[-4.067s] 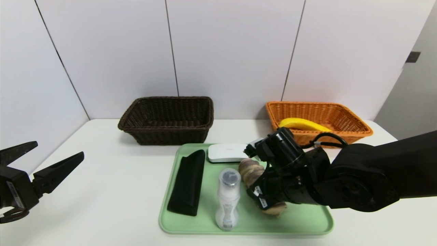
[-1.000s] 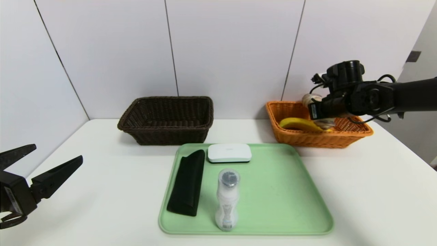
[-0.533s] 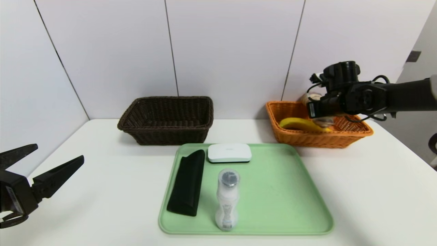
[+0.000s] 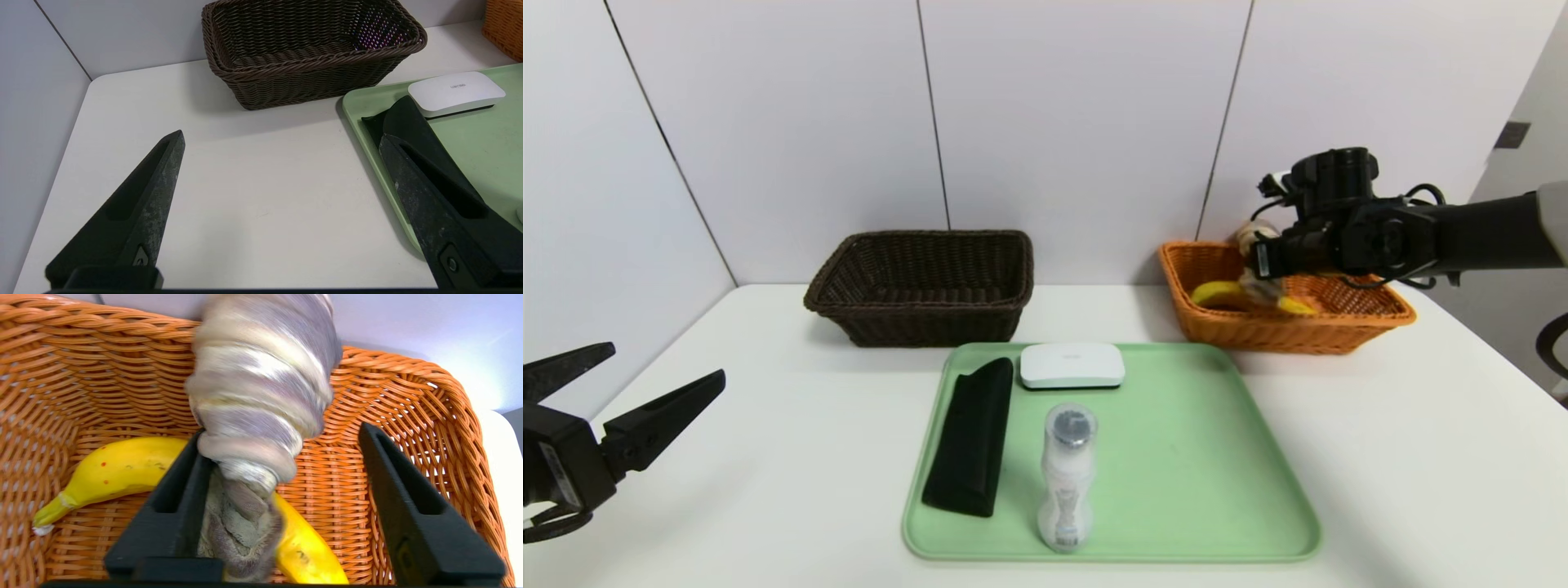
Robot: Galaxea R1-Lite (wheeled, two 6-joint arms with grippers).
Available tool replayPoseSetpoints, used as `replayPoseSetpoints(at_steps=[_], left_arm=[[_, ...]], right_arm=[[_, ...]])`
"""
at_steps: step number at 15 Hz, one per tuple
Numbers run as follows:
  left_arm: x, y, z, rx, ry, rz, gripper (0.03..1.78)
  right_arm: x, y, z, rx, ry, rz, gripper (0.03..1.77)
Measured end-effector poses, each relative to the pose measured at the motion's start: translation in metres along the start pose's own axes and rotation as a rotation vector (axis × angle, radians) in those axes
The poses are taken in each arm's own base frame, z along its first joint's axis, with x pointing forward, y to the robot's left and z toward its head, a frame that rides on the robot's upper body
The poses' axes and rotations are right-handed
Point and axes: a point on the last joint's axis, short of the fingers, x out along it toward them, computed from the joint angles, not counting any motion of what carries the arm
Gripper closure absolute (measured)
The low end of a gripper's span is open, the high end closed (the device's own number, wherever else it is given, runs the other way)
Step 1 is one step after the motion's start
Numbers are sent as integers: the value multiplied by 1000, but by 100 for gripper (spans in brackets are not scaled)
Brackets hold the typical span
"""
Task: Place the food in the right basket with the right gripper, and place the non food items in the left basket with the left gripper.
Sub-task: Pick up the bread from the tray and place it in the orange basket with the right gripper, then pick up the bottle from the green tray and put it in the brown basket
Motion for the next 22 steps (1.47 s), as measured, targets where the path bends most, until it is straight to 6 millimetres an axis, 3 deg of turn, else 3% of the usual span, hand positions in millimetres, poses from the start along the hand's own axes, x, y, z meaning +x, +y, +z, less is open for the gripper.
replayPoseSetpoints(at_steps=[4, 8, 18, 22], left_arm=[[0, 0, 0, 0, -1, 0, 12], [0, 0, 1, 0, -3, -2, 12], [-2, 0, 1, 0, -10, -1, 12], [-1, 0, 2, 0, -11, -7, 12]], right_arm=[[-7, -2, 4, 1, -12, 0, 37], [-26, -9, 11, -53, -34, -18, 26], [-128, -19, 59, -96, -251, 19, 14], [-172, 4, 54, -76, -234, 137, 12]])
